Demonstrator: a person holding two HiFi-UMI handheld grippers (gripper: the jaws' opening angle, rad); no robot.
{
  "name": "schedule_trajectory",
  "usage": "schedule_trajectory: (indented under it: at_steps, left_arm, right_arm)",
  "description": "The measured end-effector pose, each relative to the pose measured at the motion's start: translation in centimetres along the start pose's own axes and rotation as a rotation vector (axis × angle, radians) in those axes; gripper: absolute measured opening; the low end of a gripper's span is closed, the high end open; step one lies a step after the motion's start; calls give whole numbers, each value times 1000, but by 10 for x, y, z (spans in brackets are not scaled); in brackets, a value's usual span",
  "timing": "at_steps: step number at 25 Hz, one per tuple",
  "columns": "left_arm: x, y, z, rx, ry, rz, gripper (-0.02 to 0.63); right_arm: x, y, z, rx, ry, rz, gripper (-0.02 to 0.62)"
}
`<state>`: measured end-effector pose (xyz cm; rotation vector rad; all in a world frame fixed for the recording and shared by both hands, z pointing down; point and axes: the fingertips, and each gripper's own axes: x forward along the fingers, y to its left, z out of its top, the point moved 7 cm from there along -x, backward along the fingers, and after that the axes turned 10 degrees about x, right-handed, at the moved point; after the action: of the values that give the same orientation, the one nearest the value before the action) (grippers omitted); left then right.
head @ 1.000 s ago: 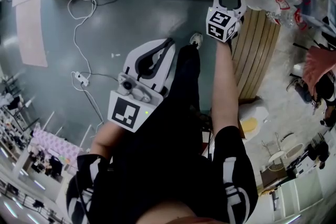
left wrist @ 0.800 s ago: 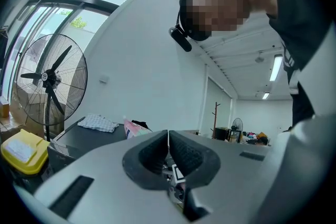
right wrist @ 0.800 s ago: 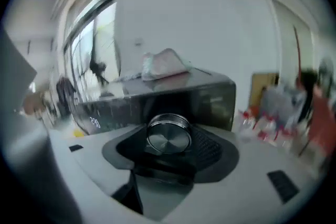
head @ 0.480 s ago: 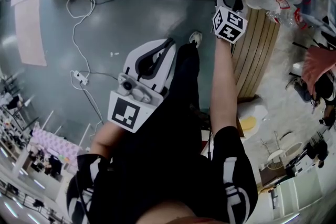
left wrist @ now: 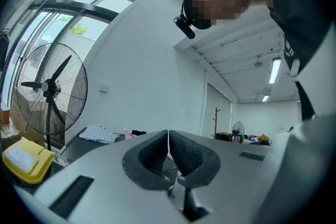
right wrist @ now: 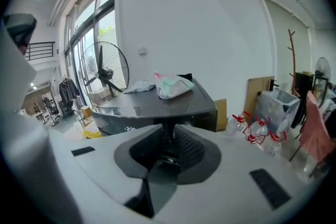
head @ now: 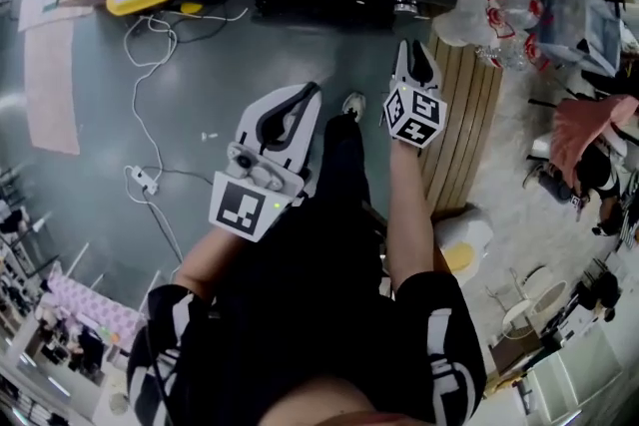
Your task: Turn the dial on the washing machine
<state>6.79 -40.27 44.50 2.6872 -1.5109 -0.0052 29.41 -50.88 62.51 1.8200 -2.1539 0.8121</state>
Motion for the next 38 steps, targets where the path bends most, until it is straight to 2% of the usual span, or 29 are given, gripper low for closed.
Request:
schedule_trajectory:
  at_steps: [2,6,10,14,22,38]
  left_arm:
    - [-10,-1,24,11,-14,2,25]
    - [-37,-3,68,33,-42,-3,25]
    - [-58,-3,96,54,-60,-4,25]
    - [-70,-6,108,51,-76,11,25]
    - [-73,-3,119,56,-94,24,25]
    - [-63,0,122,53,-94,41,25]
  right_arm:
    - [-41,20,27,4,-24,25,60]
    - [-121,61,72,8,-48,53,29]
    - [-187,98,109,14,-122,127,26]
    - [-228,120,127,-4,-181,167,25]
    - [-242,129,130,-43,-191,155,25]
    - [-231,124,135,-47,-183,166,25]
